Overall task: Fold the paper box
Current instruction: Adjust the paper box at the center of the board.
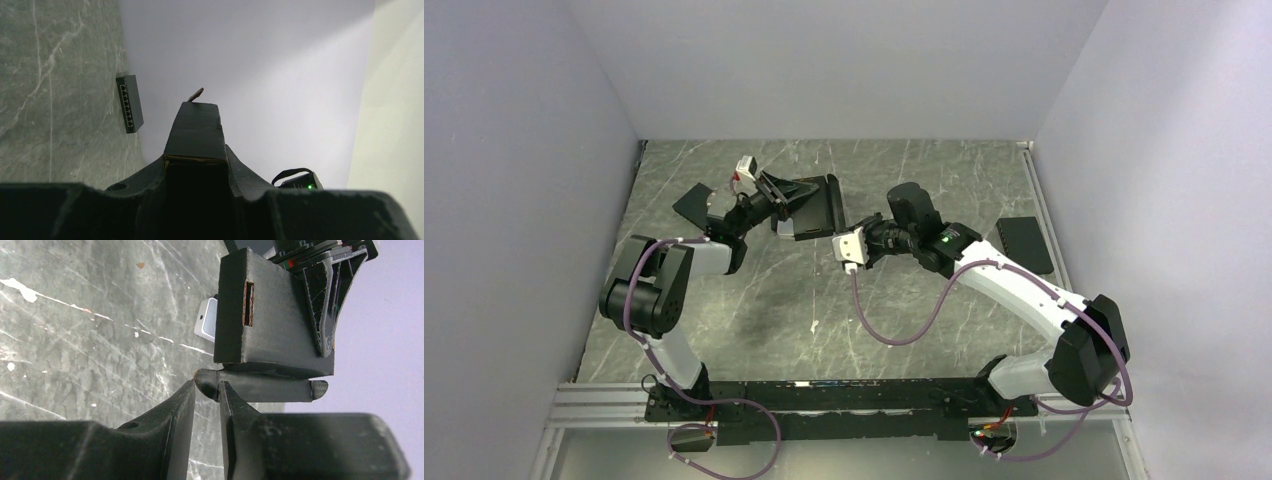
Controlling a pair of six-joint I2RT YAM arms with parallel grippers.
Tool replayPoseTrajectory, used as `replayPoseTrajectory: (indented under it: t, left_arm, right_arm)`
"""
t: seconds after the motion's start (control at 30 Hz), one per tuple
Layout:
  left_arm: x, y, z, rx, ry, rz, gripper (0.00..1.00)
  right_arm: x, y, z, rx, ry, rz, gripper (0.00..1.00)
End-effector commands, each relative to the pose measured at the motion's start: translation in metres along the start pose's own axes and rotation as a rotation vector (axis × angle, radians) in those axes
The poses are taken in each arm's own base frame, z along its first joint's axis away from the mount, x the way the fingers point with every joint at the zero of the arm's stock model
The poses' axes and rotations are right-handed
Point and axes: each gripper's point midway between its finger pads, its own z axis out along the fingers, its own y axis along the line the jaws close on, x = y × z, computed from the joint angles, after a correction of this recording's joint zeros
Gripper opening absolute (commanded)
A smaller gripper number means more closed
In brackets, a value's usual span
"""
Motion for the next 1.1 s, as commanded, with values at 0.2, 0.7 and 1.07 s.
replayPoseTrajectory:
  t: [0.2, 0.7, 1.07]
  left_arm:
    - [0.008, -0.030, 0.005, 0.097, 0.054, 0.060, 0.00]
    - [0.021, -0.034, 0.004, 0.132, 0.145, 0.102, 0.00]
    - [0.024, -0.033, 0.004, 0.148, 0.167, 0.094, 0.00]
  right_arm:
    - [-0.020, -0.031, -0.009, 0.080, -0.032, -0.001, 0.11]
    - [-0.034, -0.032, -0.014, 0.065, -0.081, 0.129, 0.23]
    - [-0.024, -0.046, -0.018, 0.141, -0.036, 0.180, 0.32]
